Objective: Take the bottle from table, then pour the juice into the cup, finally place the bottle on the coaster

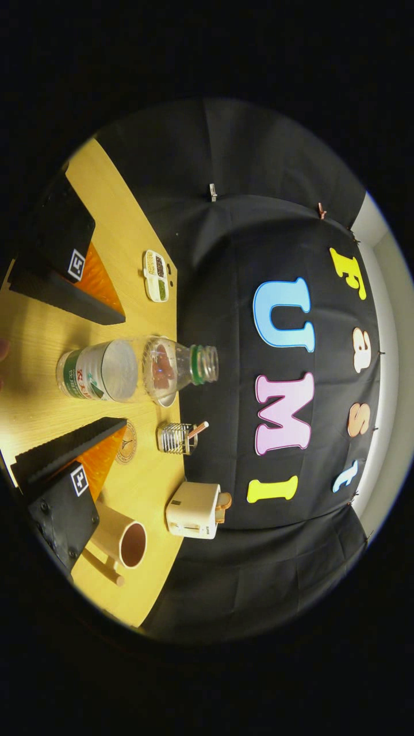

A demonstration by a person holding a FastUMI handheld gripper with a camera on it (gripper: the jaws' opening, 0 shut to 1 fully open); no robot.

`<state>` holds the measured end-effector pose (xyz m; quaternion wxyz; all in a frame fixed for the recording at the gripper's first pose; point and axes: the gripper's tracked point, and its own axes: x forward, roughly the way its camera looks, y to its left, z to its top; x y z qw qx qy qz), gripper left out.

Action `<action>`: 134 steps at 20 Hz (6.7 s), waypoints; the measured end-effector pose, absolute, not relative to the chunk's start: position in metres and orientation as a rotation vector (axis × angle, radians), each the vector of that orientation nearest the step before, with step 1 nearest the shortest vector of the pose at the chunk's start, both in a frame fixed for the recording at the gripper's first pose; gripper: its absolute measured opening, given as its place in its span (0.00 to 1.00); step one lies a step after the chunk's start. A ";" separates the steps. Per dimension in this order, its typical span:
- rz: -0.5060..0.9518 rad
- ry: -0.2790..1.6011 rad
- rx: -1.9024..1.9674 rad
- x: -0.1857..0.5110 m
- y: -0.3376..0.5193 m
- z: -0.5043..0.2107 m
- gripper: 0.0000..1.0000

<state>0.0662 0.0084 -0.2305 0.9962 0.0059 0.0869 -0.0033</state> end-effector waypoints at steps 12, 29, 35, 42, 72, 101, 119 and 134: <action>-0.051 0.168 0.060 0.096 0.003 -0.247 0.76; -0.145 0.167 0.573 0.068 -0.032 -0.188 0.72; -0.153 0.183 0.830 0.077 -0.038 -0.188 0.72; -0.155 0.212 1.071 0.080 -0.036 -0.193 0.72; -0.248 0.197 1.625 0.079 -0.086 -0.209 0.72; -0.278 0.177 1.840 0.080 -0.092 -0.195 0.72; -0.261 0.141 1.934 0.086 -0.084 -0.180 0.72; -0.236 0.055 2.041 0.095 -0.088 -0.153 0.72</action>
